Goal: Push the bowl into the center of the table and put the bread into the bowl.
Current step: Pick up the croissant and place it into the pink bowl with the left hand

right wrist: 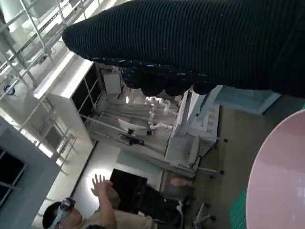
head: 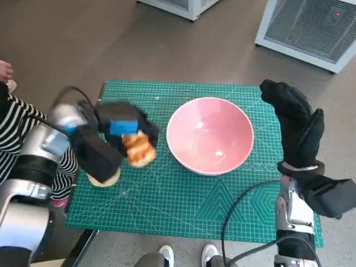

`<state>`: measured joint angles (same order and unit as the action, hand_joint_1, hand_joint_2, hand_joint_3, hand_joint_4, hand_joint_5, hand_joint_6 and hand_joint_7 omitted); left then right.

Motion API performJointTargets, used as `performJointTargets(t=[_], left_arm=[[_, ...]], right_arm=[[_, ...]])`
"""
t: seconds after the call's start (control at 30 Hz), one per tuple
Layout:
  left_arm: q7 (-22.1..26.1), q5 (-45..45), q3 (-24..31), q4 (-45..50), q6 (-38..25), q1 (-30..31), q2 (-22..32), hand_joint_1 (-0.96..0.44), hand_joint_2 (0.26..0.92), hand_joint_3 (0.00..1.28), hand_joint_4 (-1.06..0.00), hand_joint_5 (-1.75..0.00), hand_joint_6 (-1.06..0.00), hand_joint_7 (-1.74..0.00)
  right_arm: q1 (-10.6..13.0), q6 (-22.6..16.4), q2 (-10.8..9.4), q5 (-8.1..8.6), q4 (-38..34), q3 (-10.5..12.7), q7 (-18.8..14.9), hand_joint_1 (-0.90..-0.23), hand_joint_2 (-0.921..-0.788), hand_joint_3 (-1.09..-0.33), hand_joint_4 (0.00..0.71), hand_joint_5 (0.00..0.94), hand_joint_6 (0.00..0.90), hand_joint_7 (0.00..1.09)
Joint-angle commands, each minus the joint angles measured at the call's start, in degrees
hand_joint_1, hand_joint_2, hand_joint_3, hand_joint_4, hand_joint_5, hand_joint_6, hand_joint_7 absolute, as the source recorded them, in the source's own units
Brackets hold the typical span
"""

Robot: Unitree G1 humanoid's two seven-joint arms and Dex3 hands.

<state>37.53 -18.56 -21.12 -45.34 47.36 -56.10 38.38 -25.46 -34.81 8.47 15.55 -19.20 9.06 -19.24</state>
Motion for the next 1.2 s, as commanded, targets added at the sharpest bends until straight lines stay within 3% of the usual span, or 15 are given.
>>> performJointTargets(t=[0.03, 0.3, 0.43, 0.77, 1.0, 1.2], left_arm=[[7.0, 13.6, 5.6, 8.5, -5.5, -0.6, -1.0, 0.0, 0.912, 0.01, -0.74, -1.09, -0.74, -1.07], [9.7, 16.9, 8.0, 13.0, -9.4, 0.4, -1.8, 0.0, 0.914, 0.01, -0.74, -1.08, -0.74, -1.08], [2.1, 15.1, 8.2, 7.6, -4.8, -6.2, -12.4, 0.0, 0.912, 0.0, -0.74, -1.06, -0.75, -1.09], [-12.0, 0.3, 3.7, -8.6, 1.5, -14.3, -20.6, 0.0, 0.92, 0.03, -0.7, -1.07, -0.7, -1.17], [-17.5, -6.5, 0.1, -16.4, 0.7, -18.0, -24.0, 0.0, 0.92, 0.05, -0.68, -1.12, -0.67, -1.18], [-18.0, -8.5, -1.4, -20.6, -1.6, -19.4, -26.5, 0.0, 0.92, 0.06, -0.68, -1.18, -0.65, -1.14]], right_arm=[[1.5, 1.4, -0.2, 0.48, 0.3, 0.2, -0.1, -0.675, -0.921, -0.738, 0.168, 0.003, 0.078, 0.47], [1.5, 1.7, -0.1, 0.55, 0.5, 0.2, -0.2, -0.676, -0.921, -0.737, 0.168, 0.002, 0.078, 0.47], [1.6, 1.5, 0.1, 0.76, 0.8, 0.5, -0.3, -0.684, -0.921, -0.736, 0.166, 0.001, 0.078, 0.47], [2.5, 0.4, -0.2, 0.67, 0.9, 0.6, -0.3, -0.682, -0.921, -0.735, 0.157, 0.0, 0.069, 0.47], [3.4, -0.1, -0.1, 0.66, 1.7, 1.0, -0.2, -0.682, -0.921, -0.736, 0.158, 0.001, 0.066, 0.47], [4.3, 0.0, 0.0, 0.56, 2.8, 1.4, 0.1, -0.677, -0.921, -0.738, 0.157, 0.0, 0.064, 0.47]])
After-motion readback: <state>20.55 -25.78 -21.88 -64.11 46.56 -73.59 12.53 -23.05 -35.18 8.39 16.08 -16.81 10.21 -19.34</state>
